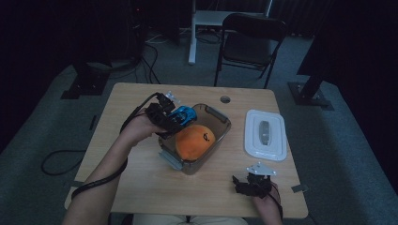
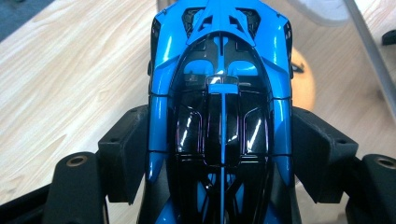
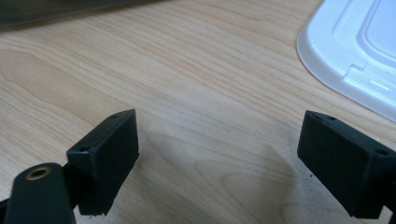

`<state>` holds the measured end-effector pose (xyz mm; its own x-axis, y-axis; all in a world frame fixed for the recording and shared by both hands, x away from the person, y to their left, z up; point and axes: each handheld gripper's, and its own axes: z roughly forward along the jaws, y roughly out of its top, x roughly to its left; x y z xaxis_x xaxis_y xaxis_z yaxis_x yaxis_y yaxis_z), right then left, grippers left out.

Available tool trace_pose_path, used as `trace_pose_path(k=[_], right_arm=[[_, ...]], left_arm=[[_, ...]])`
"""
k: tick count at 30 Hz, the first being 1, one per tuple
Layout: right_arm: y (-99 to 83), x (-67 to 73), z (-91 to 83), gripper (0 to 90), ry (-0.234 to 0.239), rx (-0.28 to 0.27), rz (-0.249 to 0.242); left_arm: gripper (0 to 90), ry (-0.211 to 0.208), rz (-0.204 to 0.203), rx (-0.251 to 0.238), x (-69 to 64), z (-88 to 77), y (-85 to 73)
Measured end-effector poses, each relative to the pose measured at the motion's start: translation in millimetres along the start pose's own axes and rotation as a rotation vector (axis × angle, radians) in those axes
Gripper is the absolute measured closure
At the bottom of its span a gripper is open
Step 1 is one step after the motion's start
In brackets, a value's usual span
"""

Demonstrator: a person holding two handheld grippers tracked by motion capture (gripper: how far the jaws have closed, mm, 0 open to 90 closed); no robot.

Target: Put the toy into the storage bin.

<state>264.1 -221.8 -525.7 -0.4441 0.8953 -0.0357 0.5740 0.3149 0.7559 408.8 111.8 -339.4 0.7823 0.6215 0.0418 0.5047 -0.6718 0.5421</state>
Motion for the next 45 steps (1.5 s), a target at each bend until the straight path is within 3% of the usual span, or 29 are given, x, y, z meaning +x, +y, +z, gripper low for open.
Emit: trace_pose_path(k=[14, 20, 29, 39, 43, 45], right_arm=[[0.2, -1.9, 1.2, 12.3, 0.009, 0.021, 0.003], [0.3, -2.3, 1.7, 12.3, 0.014, 0.025, 0.005], [0.4, -2.7, 2.1, 12.3, 0.02, 0.029, 0.008], [0.5, -2.5, 2.4, 12.3, 0.023, 0.033, 0.005], [0.4, -2.9, 2.2, 12.3, 0.025, 0.031, 0.007], [0.5, -2.7, 2.3, 12.3, 0.025, 0.032, 0.006]], left_arm=[[28.6, -0.052, -0.001, 0.039, -8.5, 41.4, 20.8], [28.6, -0.071, -0.026, 0.035, -8.2, 51.7, 21.6], [28.5, -0.045, -0.041, 0.064, -6.1, 68.4, 18.7], [28.2, -0.025, -0.023, 0.05, -10.8, 68.9, 16.9], [21.9, -0.064, -0.023, 0.029, -9.8, 61.9, 15.7], [19.1, -0.059, -0.019, 0.018, -10.0, 56.6, 15.2]])
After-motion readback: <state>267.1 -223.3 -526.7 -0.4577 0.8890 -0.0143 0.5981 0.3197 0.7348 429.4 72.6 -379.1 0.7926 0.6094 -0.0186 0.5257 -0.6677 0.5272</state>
